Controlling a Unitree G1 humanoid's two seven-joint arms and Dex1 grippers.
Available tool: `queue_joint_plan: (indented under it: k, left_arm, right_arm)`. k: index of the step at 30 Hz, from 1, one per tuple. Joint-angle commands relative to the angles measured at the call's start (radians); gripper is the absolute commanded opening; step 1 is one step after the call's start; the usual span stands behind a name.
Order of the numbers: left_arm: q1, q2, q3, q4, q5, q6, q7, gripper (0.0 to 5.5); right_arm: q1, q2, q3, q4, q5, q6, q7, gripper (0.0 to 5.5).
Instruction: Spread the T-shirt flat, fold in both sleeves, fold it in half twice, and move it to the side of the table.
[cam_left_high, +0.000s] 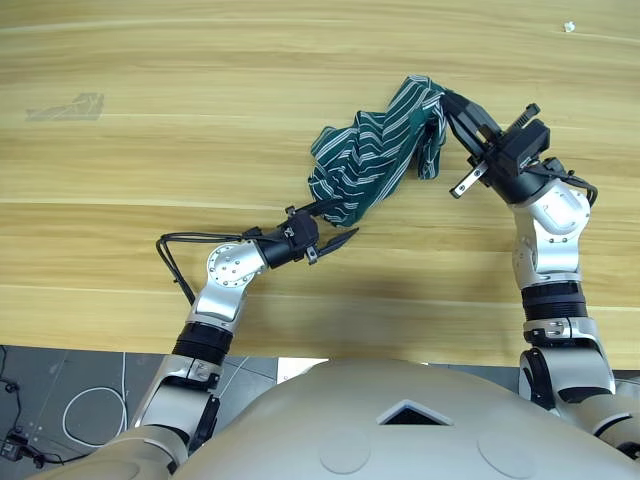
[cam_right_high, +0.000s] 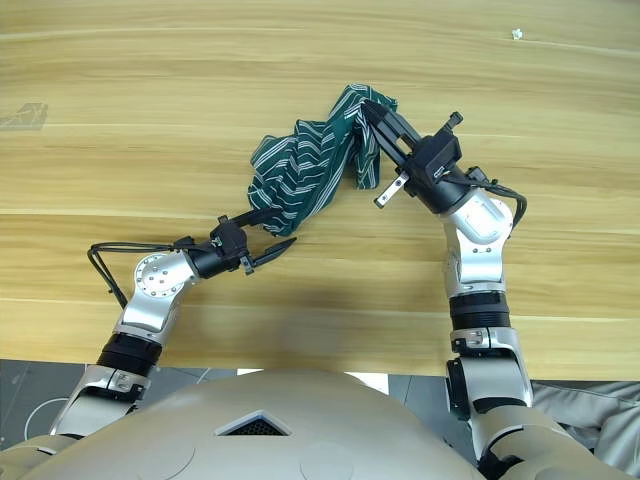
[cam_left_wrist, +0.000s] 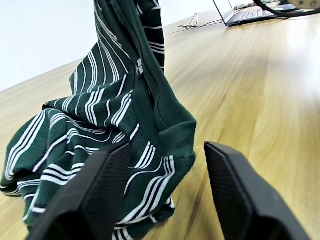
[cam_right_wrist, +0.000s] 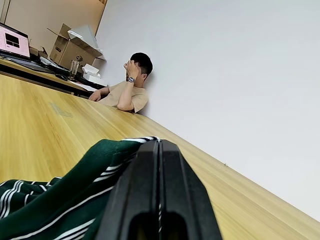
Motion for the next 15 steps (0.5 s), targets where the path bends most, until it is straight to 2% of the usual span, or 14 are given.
queue_joint_plan:
  k: [1,10,15]
  left_arm:
    - [-0.016,-0.002,0.0,0.01,0.012,-0.007,-0.001,2.0]
    - [-0.027,-0.008,0.007,0.022,0.016,-0.012,0.006,0.55]
    - [-0.04,-0.004,0.015,0.031,0.023,-0.02,0.016,0.02]
  right_arm:
    - [-0.008,0.006,0.007,-0.012,-0.007,0.008,0.0,0.0]
    - [-0.007,0.004,0.011,-0.008,-0.011,0.009,0.003,0.0]
    - [-0.016,-0.006,0.006,0.026,-0.023,0.001,0.008,0.0]
